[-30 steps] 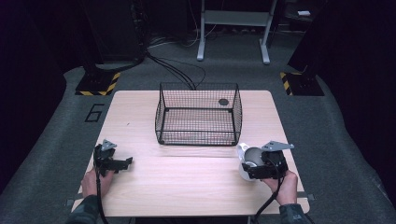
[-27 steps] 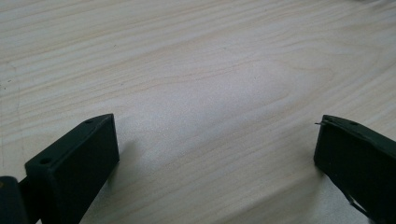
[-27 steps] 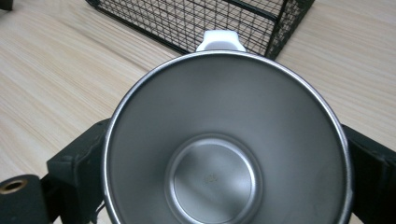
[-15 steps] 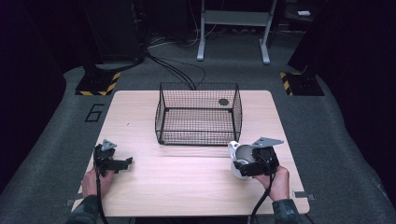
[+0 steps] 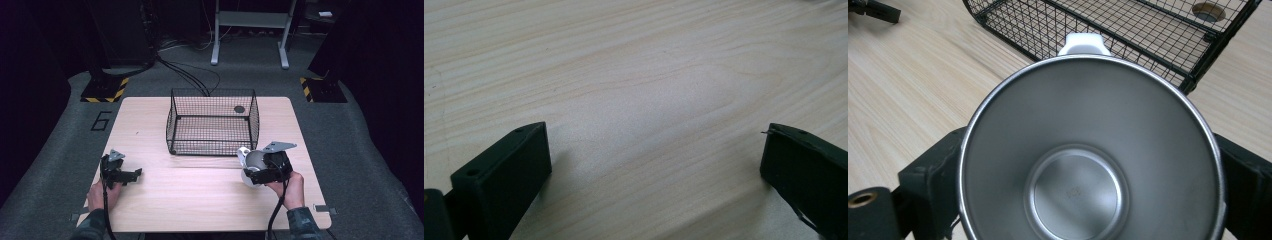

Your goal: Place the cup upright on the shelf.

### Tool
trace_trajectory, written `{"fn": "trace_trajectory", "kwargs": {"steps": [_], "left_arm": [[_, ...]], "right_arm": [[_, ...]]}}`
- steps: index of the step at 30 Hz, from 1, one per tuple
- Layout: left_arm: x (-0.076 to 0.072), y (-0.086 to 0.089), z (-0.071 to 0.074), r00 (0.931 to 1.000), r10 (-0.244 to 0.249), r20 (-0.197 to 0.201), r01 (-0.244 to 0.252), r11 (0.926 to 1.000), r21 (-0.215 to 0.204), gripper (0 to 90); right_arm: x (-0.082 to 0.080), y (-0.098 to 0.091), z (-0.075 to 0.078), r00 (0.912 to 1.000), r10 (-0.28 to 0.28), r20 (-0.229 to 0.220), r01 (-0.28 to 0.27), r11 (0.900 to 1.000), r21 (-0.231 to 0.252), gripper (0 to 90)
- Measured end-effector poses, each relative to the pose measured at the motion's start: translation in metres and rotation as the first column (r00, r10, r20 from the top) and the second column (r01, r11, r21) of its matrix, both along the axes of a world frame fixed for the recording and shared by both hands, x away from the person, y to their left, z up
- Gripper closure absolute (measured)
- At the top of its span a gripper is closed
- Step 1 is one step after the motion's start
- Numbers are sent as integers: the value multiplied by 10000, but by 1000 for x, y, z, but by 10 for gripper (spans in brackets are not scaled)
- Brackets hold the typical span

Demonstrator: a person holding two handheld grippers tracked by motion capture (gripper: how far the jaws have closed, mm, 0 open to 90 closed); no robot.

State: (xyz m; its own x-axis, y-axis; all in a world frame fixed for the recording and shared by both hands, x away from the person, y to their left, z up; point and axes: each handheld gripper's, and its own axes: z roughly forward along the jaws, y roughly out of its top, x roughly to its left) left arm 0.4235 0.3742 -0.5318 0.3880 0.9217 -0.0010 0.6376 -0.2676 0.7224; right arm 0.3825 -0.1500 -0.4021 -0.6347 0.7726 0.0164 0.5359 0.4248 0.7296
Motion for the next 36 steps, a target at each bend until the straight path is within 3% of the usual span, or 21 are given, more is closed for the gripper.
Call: {"fn": "trace_trajectory", "kwargs": {"steps": [9, 36], "left_arm": [[0, 0, 0, 10000, -1, -1, 1, 10000, 2, 1], [0, 0, 0, 10000, -4, 4, 4, 10000, 3, 0]], "right_arm": [[8, 9, 10, 9996, 280, 84, -281, 9995, 167, 55], [30, 24, 46, 9986, 412, 334, -427, 9980, 465, 56]]}}
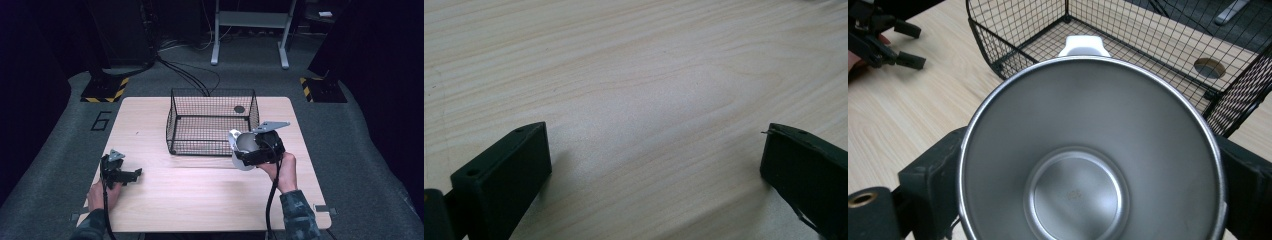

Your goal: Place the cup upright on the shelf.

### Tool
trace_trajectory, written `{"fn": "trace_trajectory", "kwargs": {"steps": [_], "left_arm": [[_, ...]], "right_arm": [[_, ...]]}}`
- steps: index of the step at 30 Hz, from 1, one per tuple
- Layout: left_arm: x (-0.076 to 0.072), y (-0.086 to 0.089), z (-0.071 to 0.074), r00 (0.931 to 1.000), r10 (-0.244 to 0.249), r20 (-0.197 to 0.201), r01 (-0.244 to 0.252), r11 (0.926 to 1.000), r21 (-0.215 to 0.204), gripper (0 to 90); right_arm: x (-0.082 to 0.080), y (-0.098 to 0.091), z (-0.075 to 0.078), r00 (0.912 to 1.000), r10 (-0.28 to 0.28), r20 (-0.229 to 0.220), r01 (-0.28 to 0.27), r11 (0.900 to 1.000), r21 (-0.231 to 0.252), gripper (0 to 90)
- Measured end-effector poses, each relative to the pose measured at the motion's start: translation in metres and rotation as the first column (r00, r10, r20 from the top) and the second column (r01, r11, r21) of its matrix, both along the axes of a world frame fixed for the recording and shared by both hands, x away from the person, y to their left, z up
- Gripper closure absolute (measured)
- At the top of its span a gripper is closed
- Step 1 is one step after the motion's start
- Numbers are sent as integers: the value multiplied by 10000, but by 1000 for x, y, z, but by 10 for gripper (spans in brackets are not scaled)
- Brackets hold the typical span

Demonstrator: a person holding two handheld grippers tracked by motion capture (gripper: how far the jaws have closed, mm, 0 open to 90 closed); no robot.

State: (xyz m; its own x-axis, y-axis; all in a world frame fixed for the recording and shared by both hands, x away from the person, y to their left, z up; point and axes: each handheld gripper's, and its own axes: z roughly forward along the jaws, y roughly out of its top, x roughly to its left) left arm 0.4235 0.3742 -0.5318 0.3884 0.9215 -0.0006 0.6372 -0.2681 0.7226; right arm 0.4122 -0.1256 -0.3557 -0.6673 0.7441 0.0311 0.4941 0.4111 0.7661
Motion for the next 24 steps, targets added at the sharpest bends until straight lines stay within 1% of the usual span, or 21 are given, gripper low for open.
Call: {"fn": "trace_trajectory", "kwargs": {"steps": [5, 8, 11, 12, 13, 14, 18, 19, 24], "left_arm": [[0, 0, 0, 10000, -2, -5, 2, 10000, -1, 1], [0, 0, 0, 10000, -3, 1, 3, 10000, 0, 0], [0, 0, 0, 10000, -4, -5, 4, 10000, 1, 0], [0, 0, 0, 10000, 9, 16, -9, 10000, -6, 0], [0, 0, 0, 10000, 27, 56, -27, 10000, -5, 1], [0, 0, 0, 10000, -5, -9, 5, 10000, 2, 1], [0, 0, 0, 10000, 28, 48, -28, 10000, -7, 1], [0, 0, 0, 10000, -6, 1, 6, 10000, 0, 1], [0, 0, 0, 10000, 26, 43, -26, 10000, -4, 1]], "right_arm": [[5, 3, 8, 9999, 37, 109, -37, 10000, 9, 55], [8, 5, 11, 9999, 70, 134, -68, 9999, -90, 56], [12, 6, 15, 9999, 30, 119, -30, 10000, 27, 56], [14, 7, 16, 9999, 37, 148, -37, 10000, -16, 56], [15, 7, 17, 9998, 89, 203, -88, 10000, -39, 56], [17, 8, 18, 9997, 69, 215, -68, 10000, -30, 55], [24, 10, 21, 9998, 91, 163, -90, 9999, -64, 56], [25, 11, 21, 9999, 51, 115, -50, 10000, -74, 56], [33, 13, 22, 9999, 60, 156, -59, 9999, -104, 56]]}}
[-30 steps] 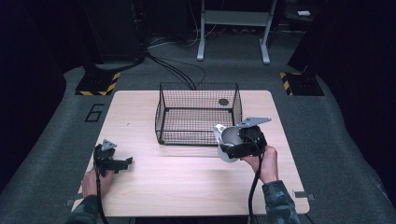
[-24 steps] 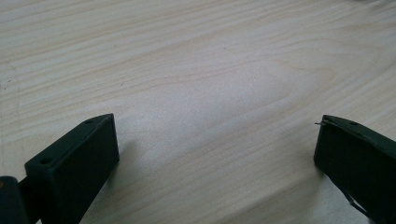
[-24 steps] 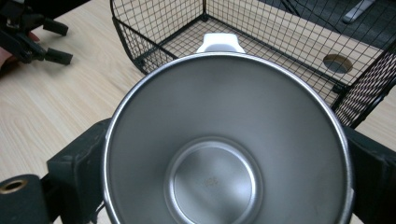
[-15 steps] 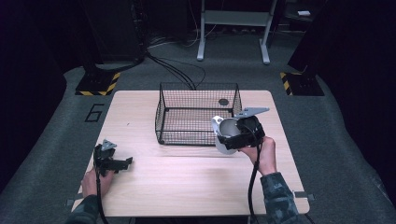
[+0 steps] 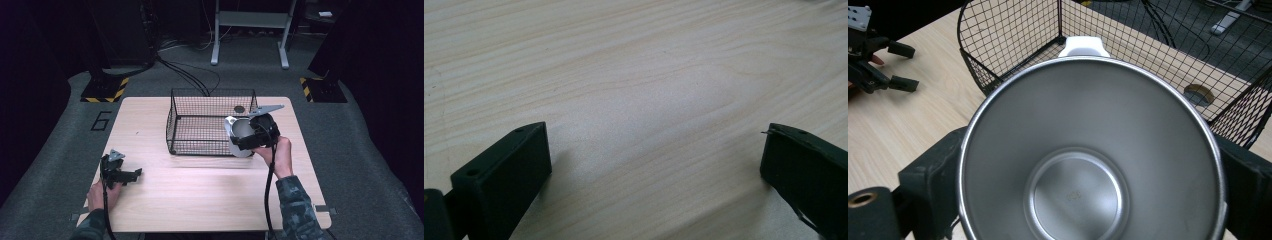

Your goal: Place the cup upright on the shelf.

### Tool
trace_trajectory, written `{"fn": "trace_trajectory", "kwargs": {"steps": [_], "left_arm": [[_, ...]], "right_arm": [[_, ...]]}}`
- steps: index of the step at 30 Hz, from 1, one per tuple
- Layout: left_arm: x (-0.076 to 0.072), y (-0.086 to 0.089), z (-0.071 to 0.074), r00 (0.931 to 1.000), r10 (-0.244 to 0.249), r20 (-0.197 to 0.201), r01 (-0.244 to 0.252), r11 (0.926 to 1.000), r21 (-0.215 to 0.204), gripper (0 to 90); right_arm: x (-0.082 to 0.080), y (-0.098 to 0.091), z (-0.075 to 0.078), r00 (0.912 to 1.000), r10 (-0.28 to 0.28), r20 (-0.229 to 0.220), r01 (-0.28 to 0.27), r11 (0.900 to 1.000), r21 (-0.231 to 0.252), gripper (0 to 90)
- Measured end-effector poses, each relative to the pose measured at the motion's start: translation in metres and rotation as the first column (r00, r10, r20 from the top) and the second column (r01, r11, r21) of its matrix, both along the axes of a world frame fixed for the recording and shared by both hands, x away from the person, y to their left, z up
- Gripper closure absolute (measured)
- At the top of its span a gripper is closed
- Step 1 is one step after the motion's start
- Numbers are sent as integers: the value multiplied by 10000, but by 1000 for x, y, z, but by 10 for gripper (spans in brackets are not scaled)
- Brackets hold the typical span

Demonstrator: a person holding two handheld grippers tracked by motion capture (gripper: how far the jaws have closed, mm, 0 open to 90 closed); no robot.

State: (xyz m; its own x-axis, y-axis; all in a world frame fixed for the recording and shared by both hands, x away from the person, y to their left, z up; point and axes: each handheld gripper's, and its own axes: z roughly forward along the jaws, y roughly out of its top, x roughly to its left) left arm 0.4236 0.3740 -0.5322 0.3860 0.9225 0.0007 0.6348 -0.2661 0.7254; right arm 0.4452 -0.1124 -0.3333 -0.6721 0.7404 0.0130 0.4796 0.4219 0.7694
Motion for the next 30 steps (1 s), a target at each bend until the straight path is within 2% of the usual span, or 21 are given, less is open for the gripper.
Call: {"fn": "trace_trajectory", "kwargs": {"steps": [7, 17, 21, 23, 24, 30], "left_arm": [[0, 0, 0, 10000, -2, 11, 2, 10000, -2, 1], [0, 0, 0, 10000, -15, 14, 15, 10000, 10, 1], [0, 0, 0, 10000, -8, 11, 8, 10000, 0, 1], [0, 0, 0, 10000, -17, 13, 17, 10000, 12, 1], [0, 0, 0, 10000, -33, -16, 33, 10000, 8, 0], [0, 0, 0, 10000, -17, 25, 17, 10000, 9, 0]], "right_arm": [[10, 3, 1, 9999, -63, -150, 62, 10000, -29, 56], [23, 11, 5, 10000, -17, -27, 17, 10000, -81, 56], [28, 15, 7, 9999, -30, -108, 30, 10000, -42, 56], [31, 17, 8, 10000, 32, 15, -32, 9999, -142, 56], [31, 19, 8, 9999, -65, -132, 64, 10000, -72, 56], [40, 22, 9, 9999, 27, -106, -29, 9999, -130, 56]]}}
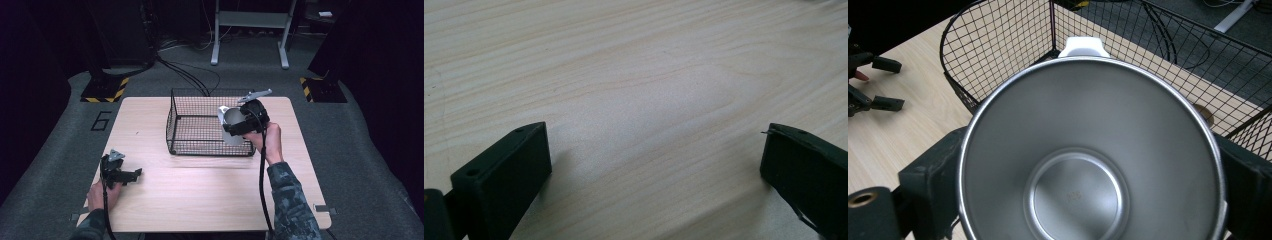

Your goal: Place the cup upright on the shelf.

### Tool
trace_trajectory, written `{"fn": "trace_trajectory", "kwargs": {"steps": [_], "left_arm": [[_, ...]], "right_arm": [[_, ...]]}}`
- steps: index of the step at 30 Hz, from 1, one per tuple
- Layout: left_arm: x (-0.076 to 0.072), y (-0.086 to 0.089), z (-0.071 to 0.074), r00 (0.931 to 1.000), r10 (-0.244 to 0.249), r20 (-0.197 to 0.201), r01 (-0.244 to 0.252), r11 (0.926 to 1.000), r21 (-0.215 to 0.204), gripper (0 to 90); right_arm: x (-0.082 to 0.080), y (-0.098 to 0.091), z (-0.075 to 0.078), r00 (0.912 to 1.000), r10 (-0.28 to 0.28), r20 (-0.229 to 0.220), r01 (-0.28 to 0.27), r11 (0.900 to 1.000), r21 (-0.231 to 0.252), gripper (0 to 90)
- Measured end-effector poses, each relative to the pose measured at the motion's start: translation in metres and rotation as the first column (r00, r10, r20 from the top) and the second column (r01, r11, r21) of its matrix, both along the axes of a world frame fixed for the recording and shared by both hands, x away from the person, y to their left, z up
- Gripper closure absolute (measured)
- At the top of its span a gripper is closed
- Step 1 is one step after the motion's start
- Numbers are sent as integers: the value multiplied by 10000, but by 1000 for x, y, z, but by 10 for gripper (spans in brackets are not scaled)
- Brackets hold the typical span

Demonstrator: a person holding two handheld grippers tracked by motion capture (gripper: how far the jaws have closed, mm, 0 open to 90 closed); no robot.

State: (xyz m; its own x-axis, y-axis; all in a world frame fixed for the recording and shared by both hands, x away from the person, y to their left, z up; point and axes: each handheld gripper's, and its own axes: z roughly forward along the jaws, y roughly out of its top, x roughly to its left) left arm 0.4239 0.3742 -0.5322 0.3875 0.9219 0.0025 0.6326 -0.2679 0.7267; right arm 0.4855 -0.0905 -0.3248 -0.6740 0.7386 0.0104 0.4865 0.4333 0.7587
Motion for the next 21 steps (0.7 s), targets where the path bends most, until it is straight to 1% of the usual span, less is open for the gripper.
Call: {"fn": "trace_trajectory", "kwargs": {"steps": [1, 2, 3, 6, 8, 14, 20, 21], "left_arm": [[0, 0, 0, 10000, 3, -12, -3, 10000, 2, 1], [0, 0, 0, 10000, 3, -8, -3, 10000, 0, 0], [0, 0, 0, 10000, 3, -9, -3, 10000, -3, 1], [0, 0, 0, 10000, 2, -10, -2, 10000, 0, 0], [0, 0, 0, 10000, -2, -14, 2, 10000, 2, 1], [0, 0, 0, 10000, 3, -15, -3, 10000, -3, 0], [0, 0, 0, 10000, -3, 1, 3, 10000, 1, 1], [0, 0, 0, 10000, 1, -15, -1, 10000, 1, 1]], "right_arm": [[1, 1, 0, 10000, -78, -62, 79, 10000, 28, 56], [3, 1, 0, 10000, -30, 11, 30, 10000, 24, 56], [4, 2, 0, 10000, -66, -48, 67, 10000, 42, 56], [8, 4, -1, 10000, -47, 0, 47, 10000, 38, 56], [10, 6, -1, 9999, -99, -91, 99, 9999, 17, 56], [19, 10, -2, 9999, -88, -83, 88, 10000, 18, 56], [27, 14, -4, 9996, -183, -237, 184, 9998, 54, 56], [29, 15, -5, 9998, -142, -156, 143, 9999, 84, 56]]}}
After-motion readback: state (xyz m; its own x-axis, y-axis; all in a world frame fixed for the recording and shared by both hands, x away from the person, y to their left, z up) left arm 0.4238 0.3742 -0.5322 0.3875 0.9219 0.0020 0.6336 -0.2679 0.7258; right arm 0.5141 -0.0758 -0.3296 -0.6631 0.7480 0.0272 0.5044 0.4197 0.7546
